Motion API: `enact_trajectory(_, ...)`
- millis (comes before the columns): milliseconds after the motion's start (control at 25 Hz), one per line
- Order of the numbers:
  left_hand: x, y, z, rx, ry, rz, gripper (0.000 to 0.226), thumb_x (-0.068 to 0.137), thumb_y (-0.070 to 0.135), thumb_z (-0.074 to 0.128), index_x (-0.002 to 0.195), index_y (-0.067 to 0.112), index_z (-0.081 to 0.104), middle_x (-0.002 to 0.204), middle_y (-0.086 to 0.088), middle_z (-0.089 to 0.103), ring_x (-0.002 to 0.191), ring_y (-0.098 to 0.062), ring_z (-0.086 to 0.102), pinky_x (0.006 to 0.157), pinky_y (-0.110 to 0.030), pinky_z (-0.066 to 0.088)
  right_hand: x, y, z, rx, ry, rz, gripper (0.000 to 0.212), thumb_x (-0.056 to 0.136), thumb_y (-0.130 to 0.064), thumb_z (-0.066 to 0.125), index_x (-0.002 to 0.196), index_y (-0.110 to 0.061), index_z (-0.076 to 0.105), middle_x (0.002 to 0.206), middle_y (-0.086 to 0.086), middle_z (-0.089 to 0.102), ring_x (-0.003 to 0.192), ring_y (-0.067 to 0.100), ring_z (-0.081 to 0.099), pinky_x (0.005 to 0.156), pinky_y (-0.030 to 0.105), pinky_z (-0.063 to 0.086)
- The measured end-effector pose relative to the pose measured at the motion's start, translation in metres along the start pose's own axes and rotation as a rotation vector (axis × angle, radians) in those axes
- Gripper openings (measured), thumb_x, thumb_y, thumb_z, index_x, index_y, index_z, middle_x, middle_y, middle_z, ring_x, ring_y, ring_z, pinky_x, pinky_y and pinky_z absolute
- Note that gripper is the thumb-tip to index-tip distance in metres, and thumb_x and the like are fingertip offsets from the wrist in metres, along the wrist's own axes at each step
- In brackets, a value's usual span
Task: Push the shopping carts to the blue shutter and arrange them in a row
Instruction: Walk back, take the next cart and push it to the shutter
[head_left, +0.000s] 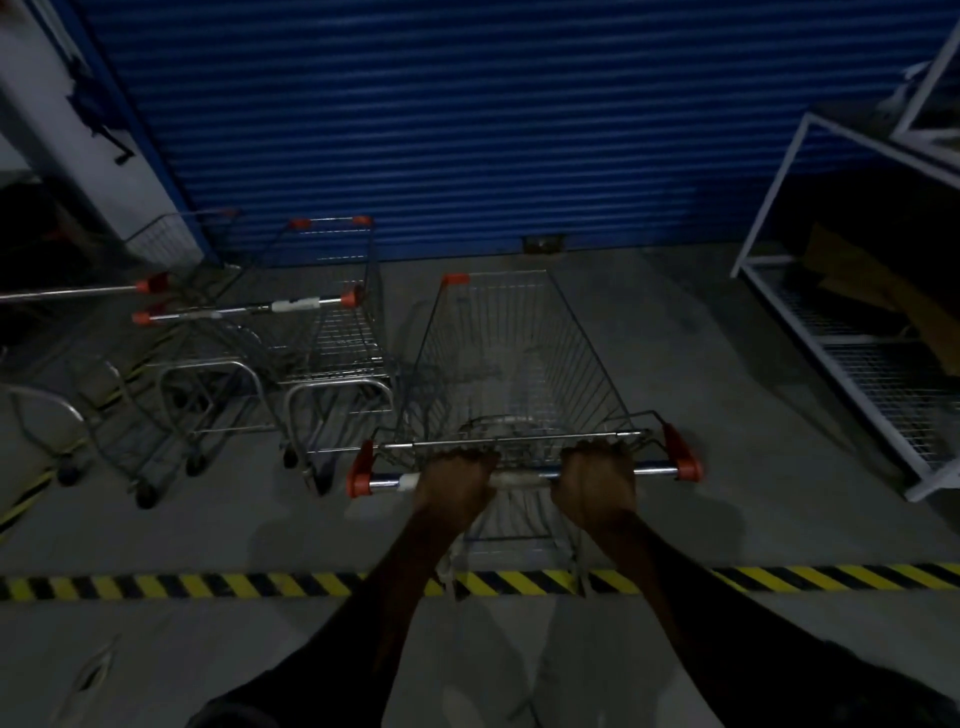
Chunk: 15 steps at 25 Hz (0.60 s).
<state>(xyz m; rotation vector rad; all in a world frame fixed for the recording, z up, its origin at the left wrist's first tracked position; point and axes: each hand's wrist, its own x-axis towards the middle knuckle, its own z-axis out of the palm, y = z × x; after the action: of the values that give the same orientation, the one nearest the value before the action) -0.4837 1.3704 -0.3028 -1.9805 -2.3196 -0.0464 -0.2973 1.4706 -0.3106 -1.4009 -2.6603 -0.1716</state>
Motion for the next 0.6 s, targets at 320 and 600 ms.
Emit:
enact_trajectory(320,0.099,-0.050,0.016,0.165,-0.001,-0.099,0.042,0.080,0.038,0.073,0.118,0.023,0.064,0.111,-0.006,0.073,0.110,-0.031,0.065,0.096,-0.044,0.045,0.117,-0.004,0.028,0.133,0.001,-0.086,0.018,0.054,-0.031,0.073,0.066,-0.017,0.068,0.071,0.006,0.068,0.074,0.031,0.065,0.075,0.039,0.050)
enact_trajectory(600,0.146,-0.082,0.036,-0.014,0.113,-0.314,0.093,0.061,0.043,0.090,0.140,0.015,0.049,0.137,-0.023,0.056,0.126,-0.046,0.051,0.103,-0.066,0.035,0.197,0.012,0.033,0.350,0.015,-0.407,0.077,0.058,-0.050,0.072,0.128,-0.021,0.060,0.132,0.003,0.053,0.125,0.029,0.046,0.094,0.046,0.037)
